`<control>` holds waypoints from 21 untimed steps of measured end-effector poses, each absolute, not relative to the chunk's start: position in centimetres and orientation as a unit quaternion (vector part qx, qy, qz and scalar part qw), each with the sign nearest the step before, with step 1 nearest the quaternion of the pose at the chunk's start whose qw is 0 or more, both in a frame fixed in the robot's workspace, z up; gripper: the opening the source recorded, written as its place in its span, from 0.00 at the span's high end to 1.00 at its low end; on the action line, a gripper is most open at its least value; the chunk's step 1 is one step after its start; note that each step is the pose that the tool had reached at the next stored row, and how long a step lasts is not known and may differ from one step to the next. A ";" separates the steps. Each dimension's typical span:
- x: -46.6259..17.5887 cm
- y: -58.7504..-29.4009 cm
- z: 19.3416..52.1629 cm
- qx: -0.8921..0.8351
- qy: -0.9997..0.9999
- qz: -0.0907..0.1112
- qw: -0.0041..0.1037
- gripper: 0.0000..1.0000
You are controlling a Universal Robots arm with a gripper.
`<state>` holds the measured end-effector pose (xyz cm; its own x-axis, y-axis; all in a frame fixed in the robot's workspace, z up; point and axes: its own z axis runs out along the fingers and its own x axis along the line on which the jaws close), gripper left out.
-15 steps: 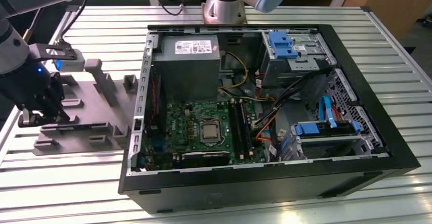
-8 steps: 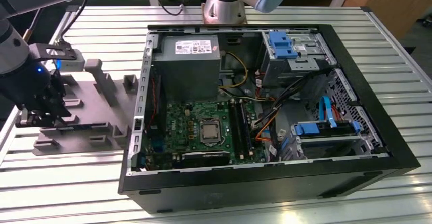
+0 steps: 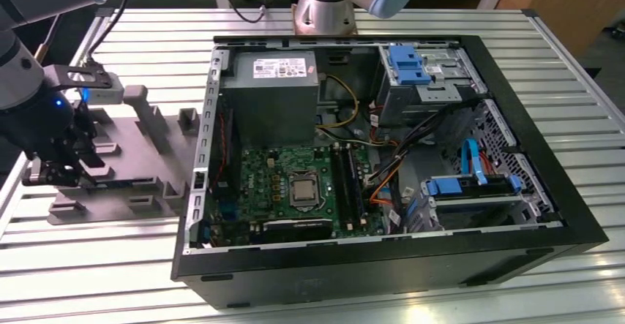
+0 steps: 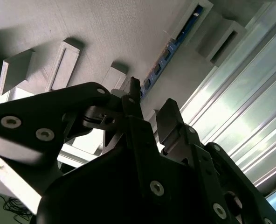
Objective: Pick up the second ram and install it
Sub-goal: 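Pick up the second ram and move it above second insertion slot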
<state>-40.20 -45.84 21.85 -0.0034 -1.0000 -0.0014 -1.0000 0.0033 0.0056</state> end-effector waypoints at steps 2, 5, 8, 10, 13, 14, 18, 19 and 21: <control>-40.2 -45.8 21.6 0.706 -0.708 -0.002 0.001 0.58; -40.2 -45.8 21.2 0.706 -0.708 -0.001 0.000 0.58; -40.2 -45.8 20.9 0.706 -0.708 0.000 0.000 0.58; -40.2 -45.8 20.6 0.706 -0.708 0.000 -0.001 0.58; -40.2 -45.8 20.3 0.706 -0.708 0.002 -0.002 0.58; -40.2 -45.8 20.2 0.706 -0.708 0.002 -0.002 0.58; -40.2 -45.8 19.9 0.706 -0.708 0.003 -0.003 0.58; -40.2 -45.8 19.9 0.706 -0.708 0.003 -0.003 0.58; -40.2 -45.8 19.9 0.706 -0.708 0.003 -0.003 0.58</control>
<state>-40.22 -45.84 19.92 -0.0033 -1.0000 0.0004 -1.0000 0.0033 -0.0092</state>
